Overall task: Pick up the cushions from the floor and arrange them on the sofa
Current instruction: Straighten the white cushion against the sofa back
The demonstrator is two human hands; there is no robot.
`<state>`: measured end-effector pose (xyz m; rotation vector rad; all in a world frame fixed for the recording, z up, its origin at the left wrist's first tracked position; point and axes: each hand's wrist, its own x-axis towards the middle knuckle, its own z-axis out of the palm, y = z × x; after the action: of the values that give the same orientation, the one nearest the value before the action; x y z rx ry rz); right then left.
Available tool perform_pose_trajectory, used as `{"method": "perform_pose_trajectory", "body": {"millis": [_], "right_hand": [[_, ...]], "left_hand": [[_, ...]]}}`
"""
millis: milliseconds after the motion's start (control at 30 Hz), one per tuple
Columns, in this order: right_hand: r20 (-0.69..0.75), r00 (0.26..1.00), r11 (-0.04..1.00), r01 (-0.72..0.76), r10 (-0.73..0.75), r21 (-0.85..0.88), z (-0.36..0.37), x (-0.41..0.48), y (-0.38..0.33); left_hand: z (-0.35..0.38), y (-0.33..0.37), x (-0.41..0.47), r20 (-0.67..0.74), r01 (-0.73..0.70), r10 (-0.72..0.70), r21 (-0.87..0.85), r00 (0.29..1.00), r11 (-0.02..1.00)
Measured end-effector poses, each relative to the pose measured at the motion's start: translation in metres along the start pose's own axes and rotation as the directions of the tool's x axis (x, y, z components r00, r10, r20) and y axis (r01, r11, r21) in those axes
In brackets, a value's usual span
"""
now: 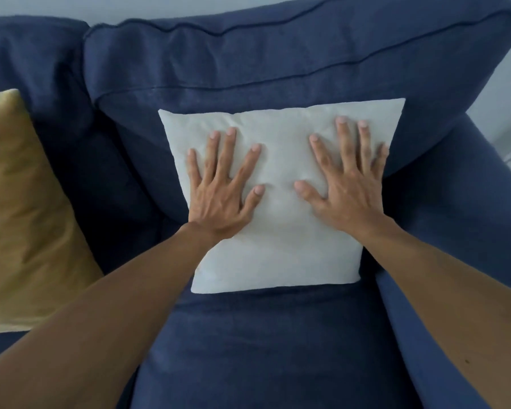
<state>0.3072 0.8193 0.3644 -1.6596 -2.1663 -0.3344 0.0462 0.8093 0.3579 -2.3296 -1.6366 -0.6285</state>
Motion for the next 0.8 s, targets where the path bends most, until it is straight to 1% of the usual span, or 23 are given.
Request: {"method": "perform_pose_trajectory", "body": {"millis": [67, 167, 233, 333, 400, 433, 500, 600, 700, 800], "right_hand": [[-0.018, 1.000, 1.000, -0.019, 0.019, 0.003, 0.010, 0.009, 0.017], [-0.013, 0.999, 0.999, -0.035, 0.035, -0.003, 0.015, 0.017, 0.041], [0.006, 0.999, 0.999, -0.044, 0.044, -0.016, 0.013, 0.019, 0.052], [0.036, 0.996, 0.996, -0.082, 0.083, -0.018, 0.000, 0.018, 0.060], [0.044, 0.993, 0.994, -0.106, 0.105, 0.011, -0.009, 0.012, 0.058], [0.039, 0.993, 0.993, -0.114, 0.113, 0.030, -0.014, 0.006, 0.053], [0.018, 0.993, 0.991, -0.119, 0.118, 0.064, -0.022, -0.008, 0.039], [-0.009, 0.992, 0.986, -0.125, 0.127, 0.114, -0.023, -0.035, 0.011], [-0.015, 0.993, 0.980, -0.115, 0.119, 0.164, -0.009, -0.069, -0.022], [-0.049, 0.997, 0.989, -0.058, 0.066, 0.135, 0.017, -0.093, -0.043]], "left_hand": [[0.007, -0.011, 0.007, -0.025, 0.028, -0.027, 0.034, 0.999, 0.999], [0.008, -0.030, 0.017, -0.010, 0.108, -0.108, 0.042, 0.994, 0.993], [0.004, -0.040, 0.017, 0.006, 0.136, -0.136, 0.044, 0.991, 0.990], [-0.008, -0.048, 0.014, 0.003, 0.189, -0.189, 0.026, 0.982, 0.982], [-0.018, -0.049, 0.009, -0.021, 0.235, -0.235, -0.001, 0.972, 0.972], [-0.024, -0.047, 0.004, -0.037, 0.233, -0.234, -0.009, 0.972, 0.972], [-0.034, -0.040, -0.008, -0.060, 0.171, -0.171, -0.006, 0.983, 0.985], [-0.039, -0.019, -0.030, -0.058, 0.093, -0.094, -0.014, 0.994, 0.996], [-0.026, 0.011, -0.059, -0.031, 0.056, -0.057, -0.034, 0.998, 0.998], [-0.001, 0.037, -0.082, 0.005, 0.035, -0.034, -0.046, 0.999, 0.998]]}}
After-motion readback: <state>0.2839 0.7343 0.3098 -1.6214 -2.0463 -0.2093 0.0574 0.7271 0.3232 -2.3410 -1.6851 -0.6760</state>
